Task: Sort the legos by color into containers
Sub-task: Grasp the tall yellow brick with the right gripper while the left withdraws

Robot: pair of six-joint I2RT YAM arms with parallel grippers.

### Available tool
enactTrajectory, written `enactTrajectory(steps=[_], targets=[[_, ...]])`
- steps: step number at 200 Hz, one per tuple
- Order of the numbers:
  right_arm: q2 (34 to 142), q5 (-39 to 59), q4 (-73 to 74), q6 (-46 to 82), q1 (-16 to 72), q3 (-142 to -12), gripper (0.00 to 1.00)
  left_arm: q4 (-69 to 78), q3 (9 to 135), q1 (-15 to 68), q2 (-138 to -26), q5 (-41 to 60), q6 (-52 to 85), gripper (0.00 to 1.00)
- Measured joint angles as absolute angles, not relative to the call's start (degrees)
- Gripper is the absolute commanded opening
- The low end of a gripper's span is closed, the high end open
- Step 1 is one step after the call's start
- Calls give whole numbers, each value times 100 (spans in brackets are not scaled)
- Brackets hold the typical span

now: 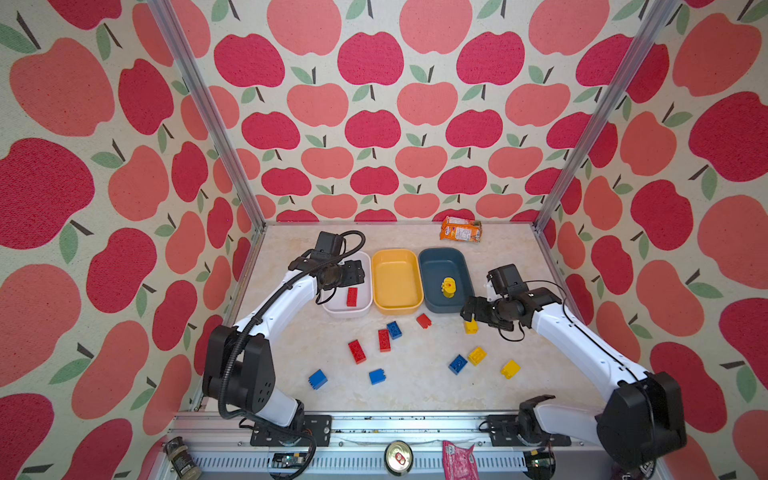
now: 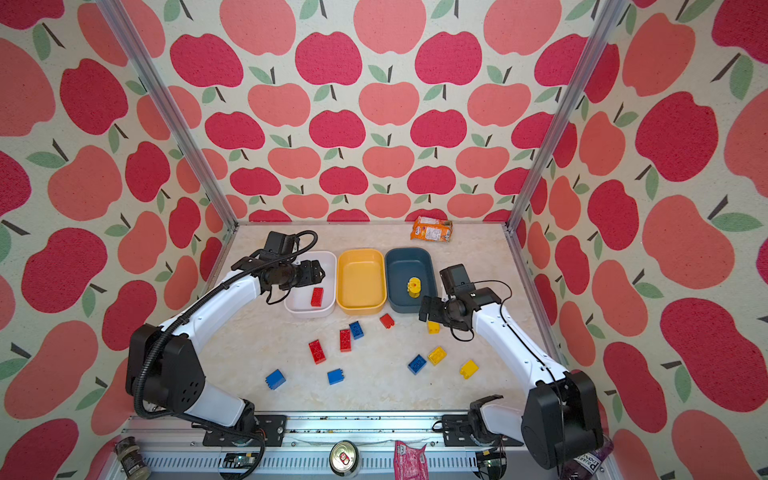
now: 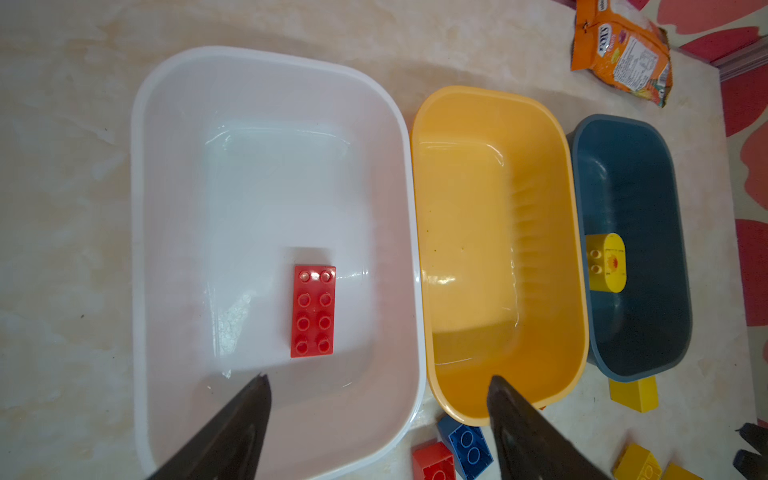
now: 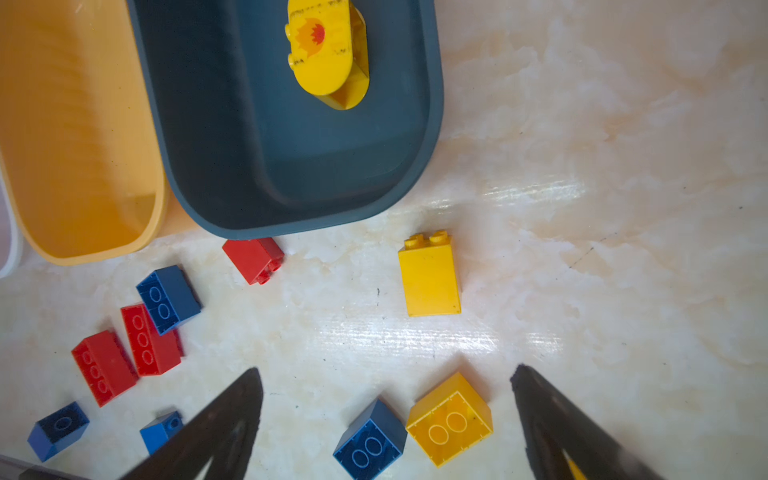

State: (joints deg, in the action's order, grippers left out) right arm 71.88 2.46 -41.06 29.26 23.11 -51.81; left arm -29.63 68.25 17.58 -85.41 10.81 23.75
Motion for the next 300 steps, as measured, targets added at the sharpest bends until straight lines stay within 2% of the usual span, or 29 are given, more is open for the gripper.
enactTrajectory(steps=[83,112,139,182,300], targets=[[7933,-318,-4125,2333,2574,-5172,85,-2368,5625,1374,-7212,1570,2871,98],[8103,-423,-3990,2248,2589,-5140,82,-2246,5315,1297,-6781,1603,2978,99],[8302,-467,-3861,2167,2593,-5092,74,-2198,5109,1278,-6530,1599,3081,100],[8554,-478,-3656,2095,2615,-5074,70,-2189,4915,1278,-6307,1586,3214,99],[9002,-624,-3406,1968,2626,-5074,39,-2180,4740,1243,-5992,1457,3323,99]])
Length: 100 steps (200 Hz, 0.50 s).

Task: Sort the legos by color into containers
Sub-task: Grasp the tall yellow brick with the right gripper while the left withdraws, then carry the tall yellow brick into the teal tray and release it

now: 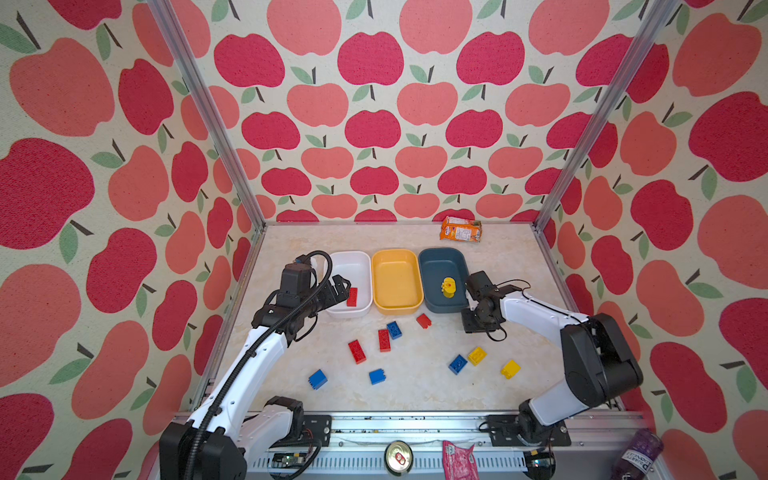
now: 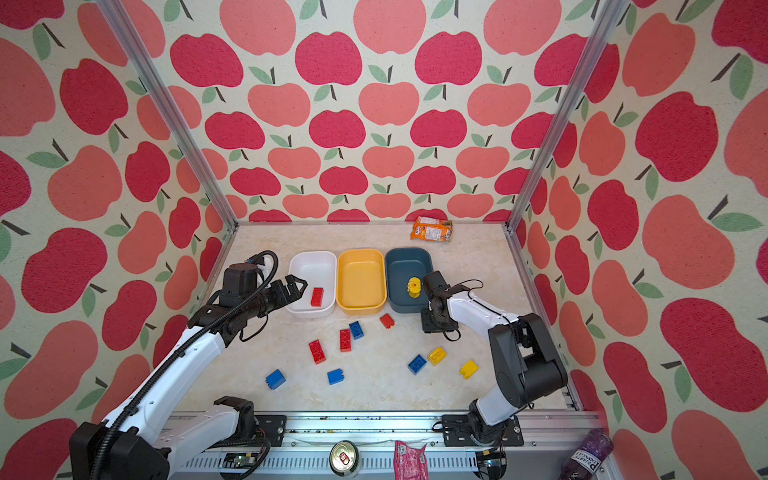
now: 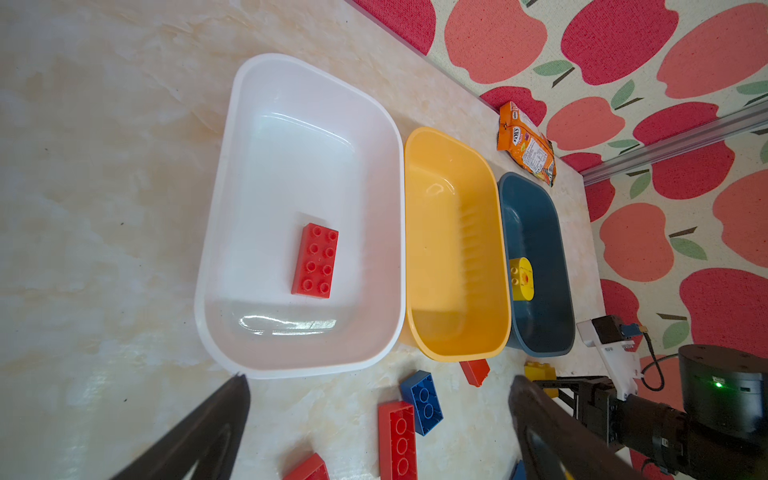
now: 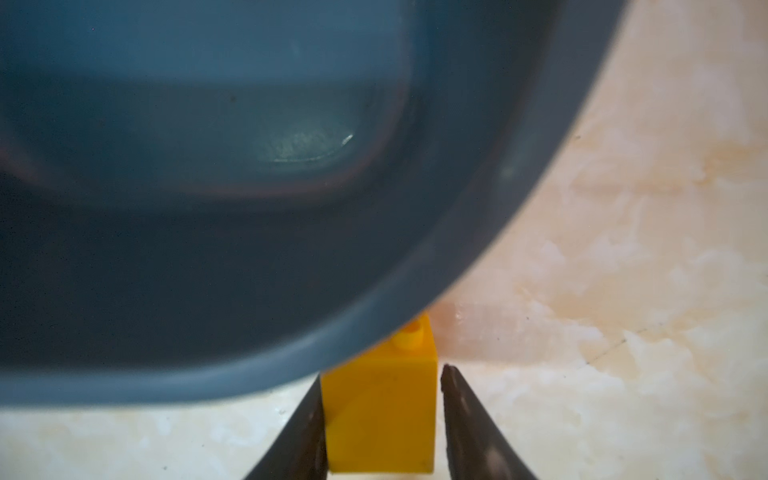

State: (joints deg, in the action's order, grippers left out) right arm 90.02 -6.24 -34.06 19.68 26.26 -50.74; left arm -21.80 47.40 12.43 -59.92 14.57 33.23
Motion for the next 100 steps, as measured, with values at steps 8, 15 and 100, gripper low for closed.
enactTrajectory(steps=[8,15,100], targets=[[9013,-631,-3406,1977,2626,-5074,36,-2180,4737,1234,-5994,1455,3323,99],[9013,-642,-3406,1979,2626,-5074,35,-2180,4737,1223,-5994,1452,3323,99],[8484,-661,-3723,2134,2860,-5074,28,-2088,4737,1120,-6121,1564,3323,99]])
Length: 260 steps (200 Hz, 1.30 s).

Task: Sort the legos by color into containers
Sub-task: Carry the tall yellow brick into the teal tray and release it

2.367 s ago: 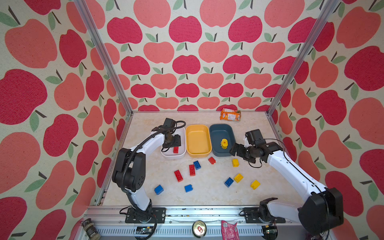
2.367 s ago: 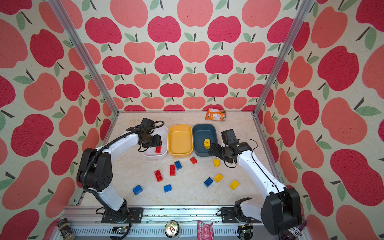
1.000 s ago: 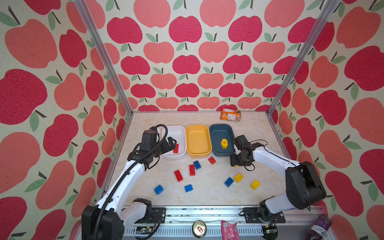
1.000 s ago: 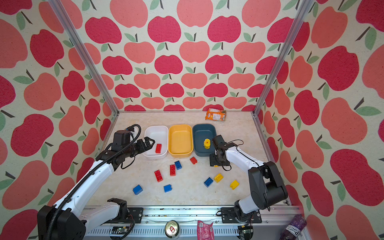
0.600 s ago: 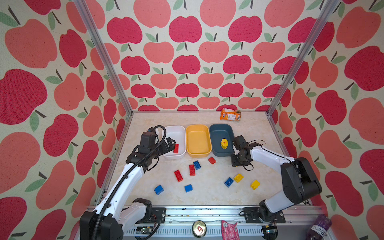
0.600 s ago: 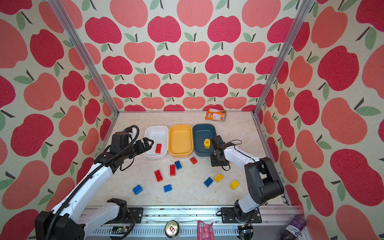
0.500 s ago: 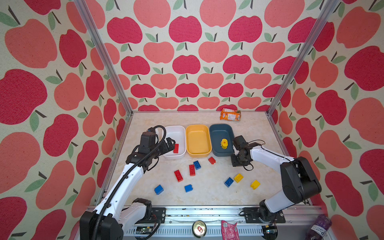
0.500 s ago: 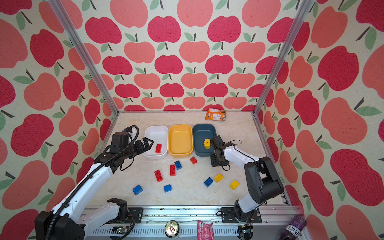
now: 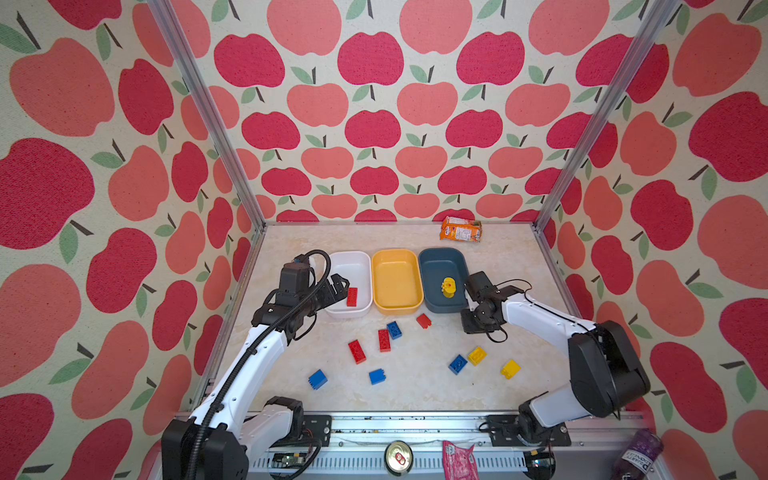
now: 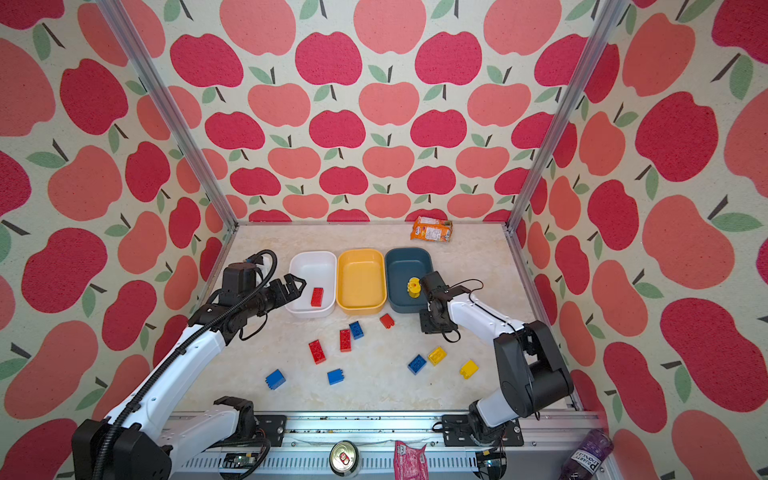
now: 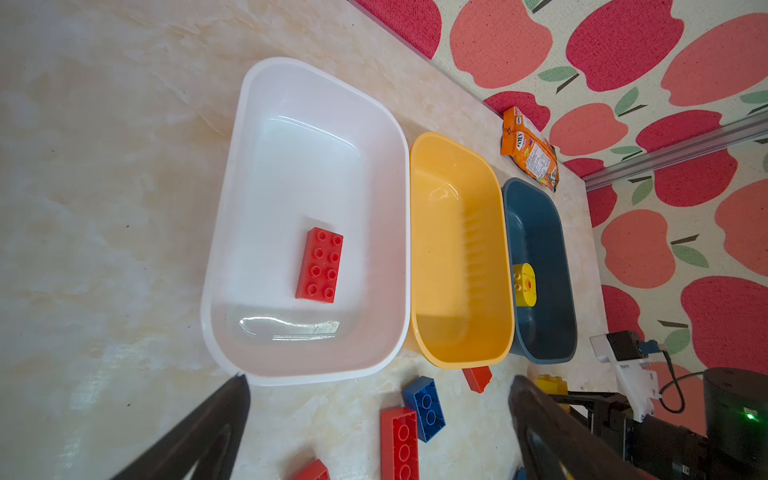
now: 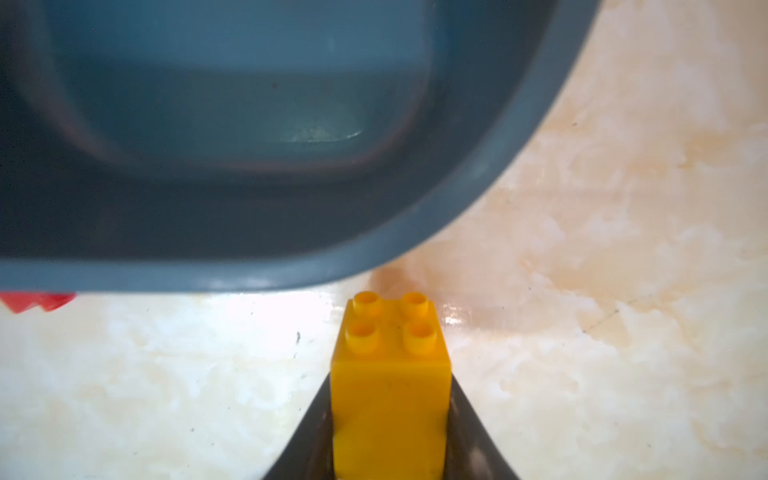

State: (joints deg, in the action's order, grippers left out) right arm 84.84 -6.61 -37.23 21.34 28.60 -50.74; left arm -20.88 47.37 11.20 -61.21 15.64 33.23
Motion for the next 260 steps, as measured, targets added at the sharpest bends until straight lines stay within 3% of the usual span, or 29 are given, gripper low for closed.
enactTrajectory(steps=[67,109,260], targets=[[7500,-637,-4421,2390,3000,-5249,27,-2003,4737,1100,-6379,1767,3323,99],[7452,-637,-4565,2381,3000,-5916,27,-1986,4737,1090,-6386,1898,3328,99],[10409,110,-3988,1868,3026,-8093,27,-2182,4377,1090,-5931,2102,3533,99]])
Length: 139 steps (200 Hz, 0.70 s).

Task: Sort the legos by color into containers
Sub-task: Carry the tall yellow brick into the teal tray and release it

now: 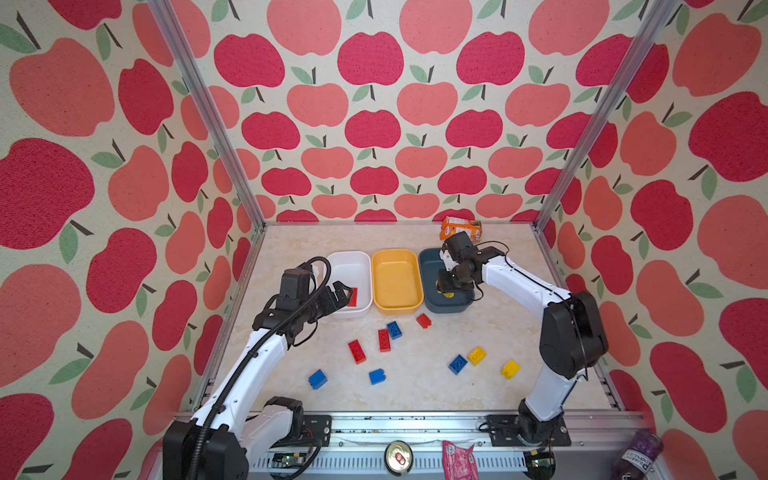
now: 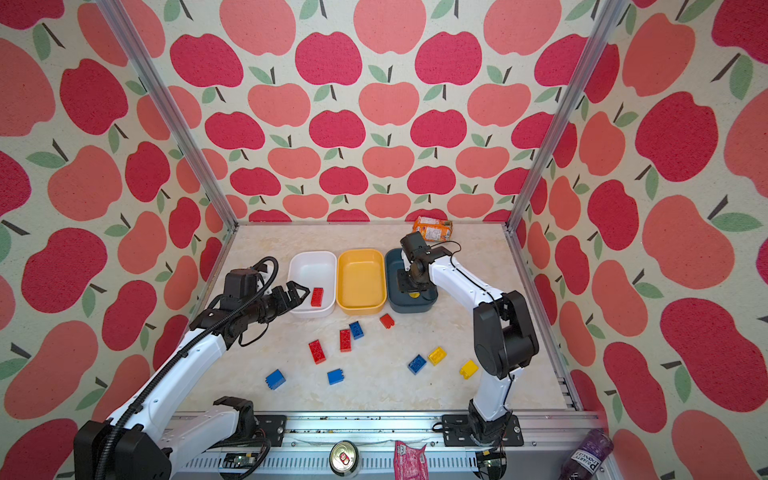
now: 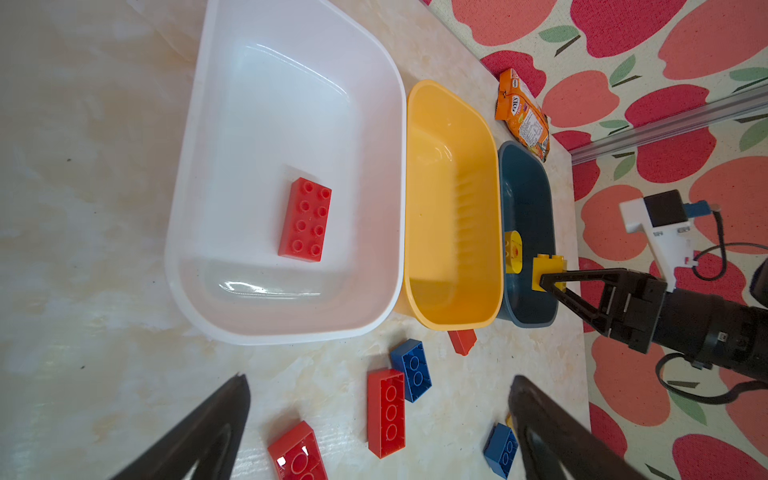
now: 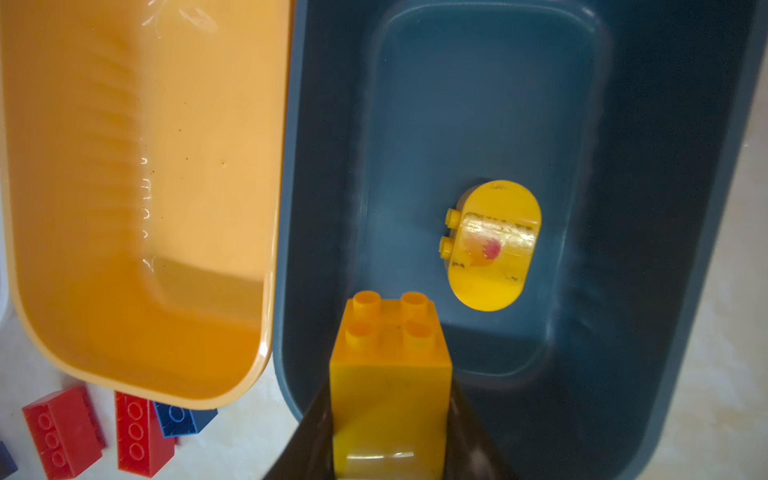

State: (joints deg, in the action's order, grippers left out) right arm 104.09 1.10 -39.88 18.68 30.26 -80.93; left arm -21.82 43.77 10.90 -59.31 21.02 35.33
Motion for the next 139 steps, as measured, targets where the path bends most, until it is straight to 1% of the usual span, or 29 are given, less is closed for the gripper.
enactTrajectory(steps=[51,69,86,103,120,139], targets=[[10936,261,-3988,1863,3103,-8165,27,-2421,4235,1090,-5763,2093,3621,99],[11002,270,-3990,1863,3111,-8165,29,-2493,4235,1085,-5763,2084,3649,99],[11028,270,-3992,1863,3114,-8176,35,-2526,4233,1083,-5763,2082,3660,99],[11063,272,-3992,1861,3114,-8219,44,-2569,4233,1083,-5763,2082,3660,99],[11072,272,-3997,1850,3114,-8254,49,-2635,4233,1083,-5765,2082,3660,99],[11072,272,-3999,1848,3114,-8307,52,-2714,4233,1083,-5765,2078,3662,99]])
